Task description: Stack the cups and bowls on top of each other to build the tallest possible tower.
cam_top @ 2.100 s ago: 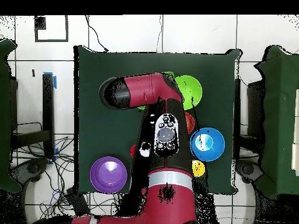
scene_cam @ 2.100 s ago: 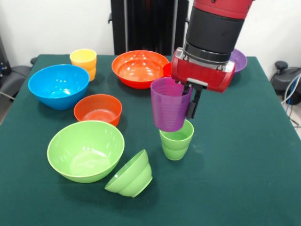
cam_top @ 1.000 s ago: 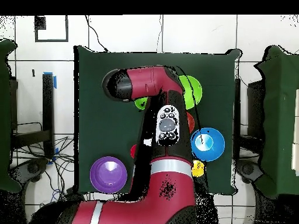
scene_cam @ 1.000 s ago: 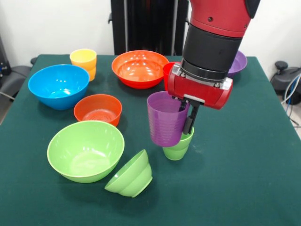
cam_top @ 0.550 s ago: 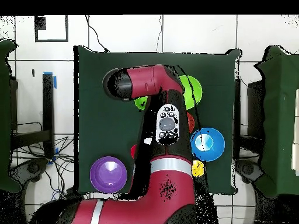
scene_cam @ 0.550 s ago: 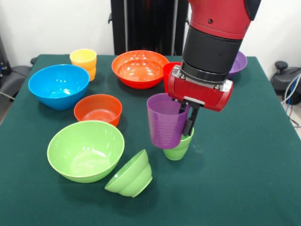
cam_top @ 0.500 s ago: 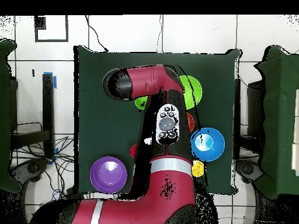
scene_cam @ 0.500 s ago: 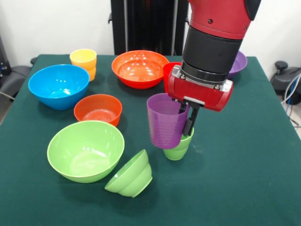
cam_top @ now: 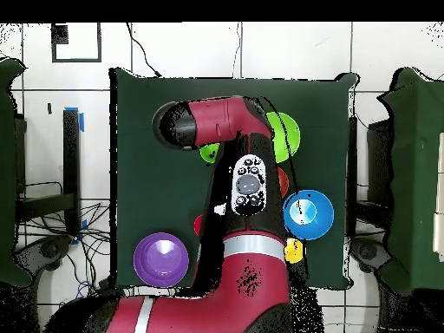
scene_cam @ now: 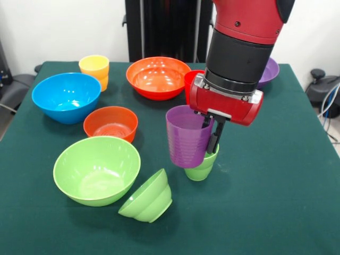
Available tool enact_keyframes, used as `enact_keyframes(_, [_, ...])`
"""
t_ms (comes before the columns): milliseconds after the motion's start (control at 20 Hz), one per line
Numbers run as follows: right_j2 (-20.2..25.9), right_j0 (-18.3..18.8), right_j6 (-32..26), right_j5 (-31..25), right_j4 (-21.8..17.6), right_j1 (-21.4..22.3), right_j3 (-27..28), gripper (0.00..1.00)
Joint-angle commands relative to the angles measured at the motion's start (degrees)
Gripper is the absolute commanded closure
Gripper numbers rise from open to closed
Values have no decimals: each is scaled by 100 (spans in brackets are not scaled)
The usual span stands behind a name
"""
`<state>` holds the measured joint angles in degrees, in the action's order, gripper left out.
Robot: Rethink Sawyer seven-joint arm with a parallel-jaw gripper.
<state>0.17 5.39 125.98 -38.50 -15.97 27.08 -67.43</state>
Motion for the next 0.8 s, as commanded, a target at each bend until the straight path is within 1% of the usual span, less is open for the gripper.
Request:
enact_keyframes(50, [382,-37,-288,-731,54,1,-19,100])
enact_keyframes(300, [377,-37,-297,-688,34,0,-56,100])
enact_keyframes(800, [315,-122,-152,-495,7,77,-307,100])
